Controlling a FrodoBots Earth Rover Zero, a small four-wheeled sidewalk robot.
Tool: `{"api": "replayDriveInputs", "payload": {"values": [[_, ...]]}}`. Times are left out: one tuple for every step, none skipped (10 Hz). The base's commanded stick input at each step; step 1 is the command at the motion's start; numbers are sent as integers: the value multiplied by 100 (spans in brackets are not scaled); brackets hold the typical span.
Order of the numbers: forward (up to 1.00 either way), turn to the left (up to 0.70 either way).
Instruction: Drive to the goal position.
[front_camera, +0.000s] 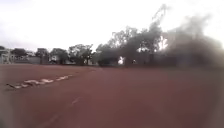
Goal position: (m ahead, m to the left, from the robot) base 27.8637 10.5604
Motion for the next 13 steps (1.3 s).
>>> {"api": "replayDriveInputs", "payload": {"values": [[70,0],[70,0],[70,0],[70,0],[70,0],[70,0],[70,0],[70,0],[70,0],[70,0],[70,0],[70,0],[70,0]]}}
